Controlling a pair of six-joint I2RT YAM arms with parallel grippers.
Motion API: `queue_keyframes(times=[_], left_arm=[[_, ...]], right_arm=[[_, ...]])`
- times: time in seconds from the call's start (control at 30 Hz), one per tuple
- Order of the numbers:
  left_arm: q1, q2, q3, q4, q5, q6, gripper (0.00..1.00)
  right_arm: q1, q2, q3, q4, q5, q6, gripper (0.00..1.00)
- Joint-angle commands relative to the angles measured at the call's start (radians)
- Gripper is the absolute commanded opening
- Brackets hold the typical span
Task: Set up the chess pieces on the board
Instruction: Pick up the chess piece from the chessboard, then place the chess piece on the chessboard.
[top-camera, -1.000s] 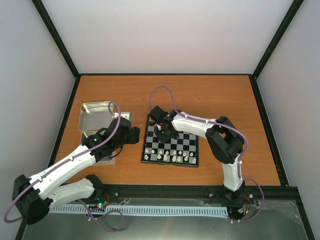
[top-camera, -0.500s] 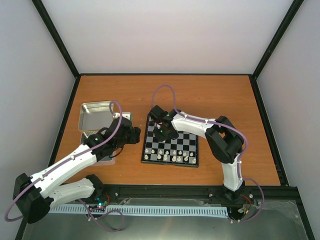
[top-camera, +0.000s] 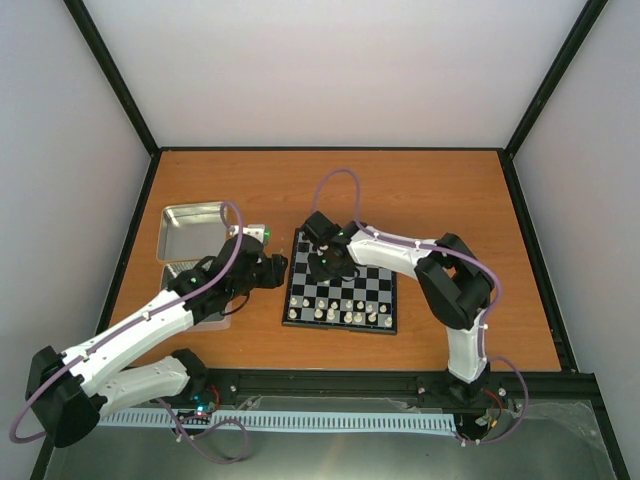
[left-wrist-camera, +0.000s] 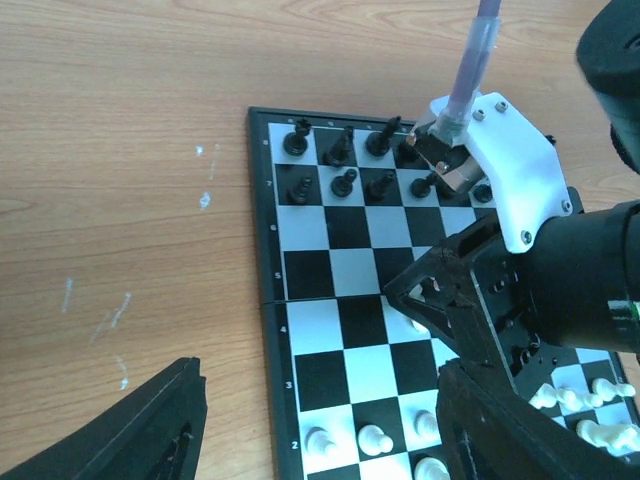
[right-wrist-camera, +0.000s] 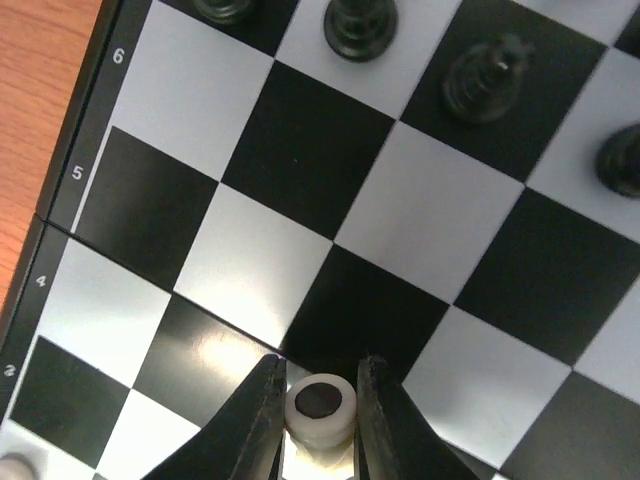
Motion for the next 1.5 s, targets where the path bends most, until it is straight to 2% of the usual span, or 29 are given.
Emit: queue_keyframes(times=[0.0, 0.3, 0.63, 1.0, 1.23, 1.47], left_arm=[[0.004, -0.030, -0.033, 0.120, 0.075, 0.027, 0.65], [0.005, -0.090, -0.184, 0.424, 0.262, 0.008, 0.70], [0.004, -0.087, -0.295, 0.662, 0.307, -0.074, 0.68], [0.004, -0.011, -0.314, 0.726, 0.276, -0.124, 0.41], [0.004, 0.035, -0.309, 0.736, 0.254, -0.132, 0.30], [0.004, 0.048, -0.300, 0.746, 0.248, -0.110, 0.09]], right_arm=[[-0.024, -0.109, -0.071, 0.105, -0.039, 0.137, 0.17], [-0.057, -0.324, -0.269, 0.427, -0.227, 0.494, 0.18], [-0.058, -0.430, -0.446, 0.720, -0.351, 0.887, 0.19], [-0.058, -0.406, -0.519, 0.890, -0.433, 1.110, 0.19], [-0.058, -0.412, -0.535, 0.917, -0.440, 1.146, 0.19], [-0.058, -0.406, -0.541, 0.922, -0.450, 1.150, 0.19]])
